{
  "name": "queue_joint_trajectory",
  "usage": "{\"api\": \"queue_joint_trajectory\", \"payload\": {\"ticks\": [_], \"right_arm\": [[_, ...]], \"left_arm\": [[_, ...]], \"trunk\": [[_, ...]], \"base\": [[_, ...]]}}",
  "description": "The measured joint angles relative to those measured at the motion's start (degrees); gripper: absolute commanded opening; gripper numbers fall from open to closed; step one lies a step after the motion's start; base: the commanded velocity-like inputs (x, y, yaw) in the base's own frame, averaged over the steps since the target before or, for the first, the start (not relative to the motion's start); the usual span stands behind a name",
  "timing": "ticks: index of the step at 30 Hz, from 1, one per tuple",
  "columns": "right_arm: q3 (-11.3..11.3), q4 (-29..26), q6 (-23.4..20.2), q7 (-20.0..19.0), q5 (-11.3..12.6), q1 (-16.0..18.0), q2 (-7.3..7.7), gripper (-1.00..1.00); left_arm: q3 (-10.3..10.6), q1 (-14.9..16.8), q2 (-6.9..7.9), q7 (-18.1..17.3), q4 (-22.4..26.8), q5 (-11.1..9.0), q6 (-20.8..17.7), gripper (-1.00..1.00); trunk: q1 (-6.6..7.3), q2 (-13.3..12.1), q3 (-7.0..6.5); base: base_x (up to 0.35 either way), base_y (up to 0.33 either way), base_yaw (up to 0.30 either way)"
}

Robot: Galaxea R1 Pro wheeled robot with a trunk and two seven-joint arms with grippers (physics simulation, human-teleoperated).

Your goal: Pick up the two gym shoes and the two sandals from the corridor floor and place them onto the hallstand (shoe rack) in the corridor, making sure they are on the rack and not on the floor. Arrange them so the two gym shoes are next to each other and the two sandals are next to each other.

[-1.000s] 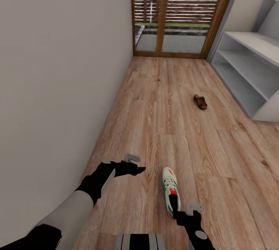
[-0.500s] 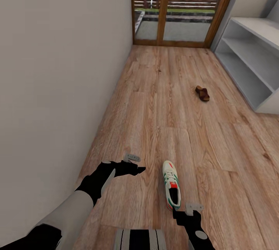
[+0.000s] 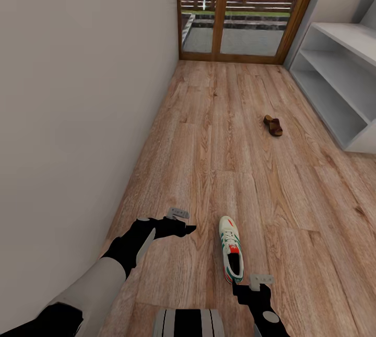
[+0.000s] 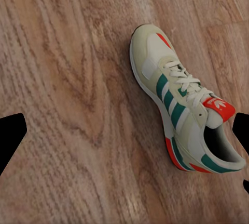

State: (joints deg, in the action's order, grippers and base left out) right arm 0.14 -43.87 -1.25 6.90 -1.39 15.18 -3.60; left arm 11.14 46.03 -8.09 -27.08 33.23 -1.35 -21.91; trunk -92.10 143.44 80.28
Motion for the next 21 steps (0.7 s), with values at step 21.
{"api": "queue_joint_trajectory", "payload": {"ticks": [21], "right_arm": [[-0.13, 0.06, 0.05, 0.00, -0.04, -0.01, 0.10, 1.00]], "left_arm": [[-0.01, -0.23, 0.00, -0.09, -0.03, 0.00, 0.02, 1.00]], "trunk": [[0.01, 0.00, 0.00]], "base": [[0.031, 0.042, 0.000]]}}
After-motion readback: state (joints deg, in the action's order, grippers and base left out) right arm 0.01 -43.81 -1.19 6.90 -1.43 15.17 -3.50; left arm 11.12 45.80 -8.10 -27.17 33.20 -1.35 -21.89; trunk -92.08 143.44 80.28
